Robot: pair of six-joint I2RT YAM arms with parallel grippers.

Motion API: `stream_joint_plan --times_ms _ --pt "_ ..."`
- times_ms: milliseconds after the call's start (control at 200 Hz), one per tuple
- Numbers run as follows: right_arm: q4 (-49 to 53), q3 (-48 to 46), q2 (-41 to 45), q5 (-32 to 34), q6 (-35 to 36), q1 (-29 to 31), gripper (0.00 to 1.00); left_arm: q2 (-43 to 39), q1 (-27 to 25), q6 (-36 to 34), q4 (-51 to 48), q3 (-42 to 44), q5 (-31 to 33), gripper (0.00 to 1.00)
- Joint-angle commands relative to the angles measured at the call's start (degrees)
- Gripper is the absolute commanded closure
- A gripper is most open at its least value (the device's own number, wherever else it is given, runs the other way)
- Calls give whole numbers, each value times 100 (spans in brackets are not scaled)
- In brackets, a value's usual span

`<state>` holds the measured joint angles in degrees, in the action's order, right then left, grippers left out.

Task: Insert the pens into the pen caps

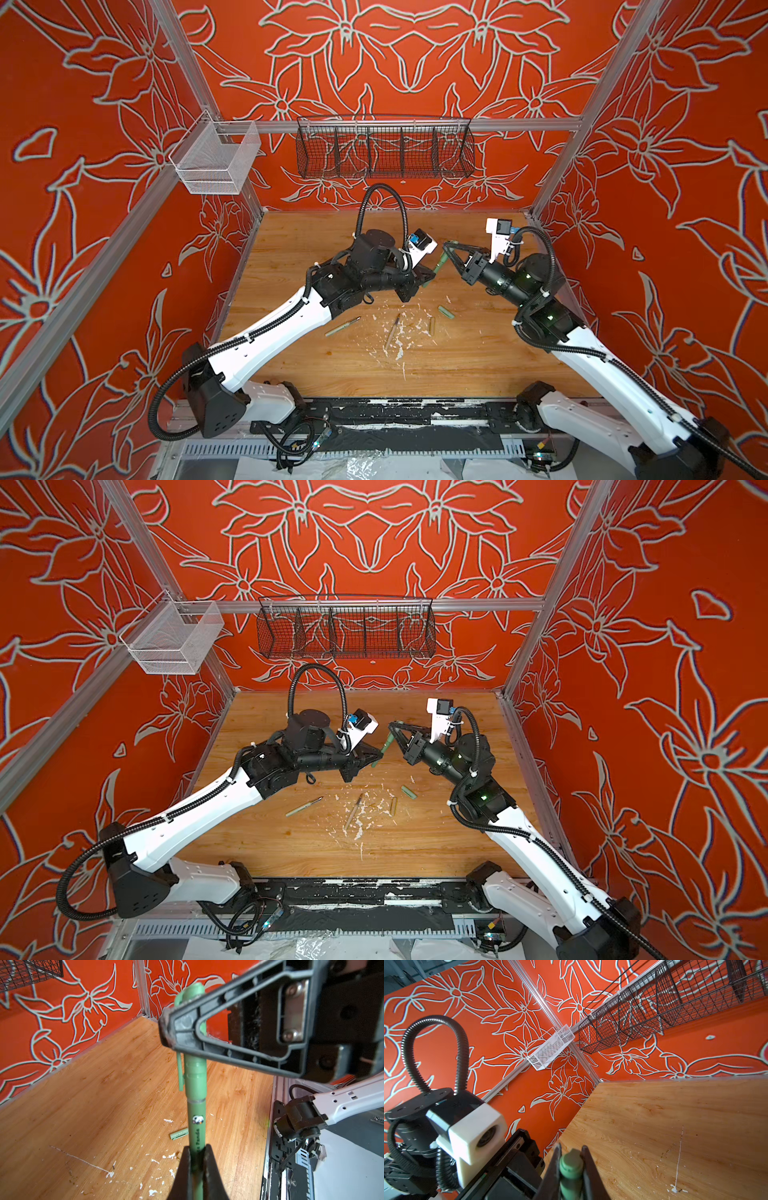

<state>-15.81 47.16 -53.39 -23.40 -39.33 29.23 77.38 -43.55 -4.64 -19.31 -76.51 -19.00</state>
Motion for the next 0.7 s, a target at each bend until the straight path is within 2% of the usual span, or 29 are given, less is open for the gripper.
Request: stream_joint_plan --times_ms 0,230,455,616,666,696 --pt "877 -281 -55 -858 -146 276 100 -1 39 -177 1197 -433 -9 100" --pt "790 -676 60 -844 -284 374 100 -89 114 -159 1201 -455 15 100" --pt "1010 -653 69 -851 -129 498 100 -208 180 -72 1276 -382 57 100" --pt "1321 -334 225 -355 163 487 100 -252 176 -133 995 -313 17 100" --pt "1369 -192 246 -188 256 473 79 -265 180 -141 879 -235 -104 100" --pt "1358 -99 259 -103 293 454 75 -264 180 -129 824 -165 -206 100"
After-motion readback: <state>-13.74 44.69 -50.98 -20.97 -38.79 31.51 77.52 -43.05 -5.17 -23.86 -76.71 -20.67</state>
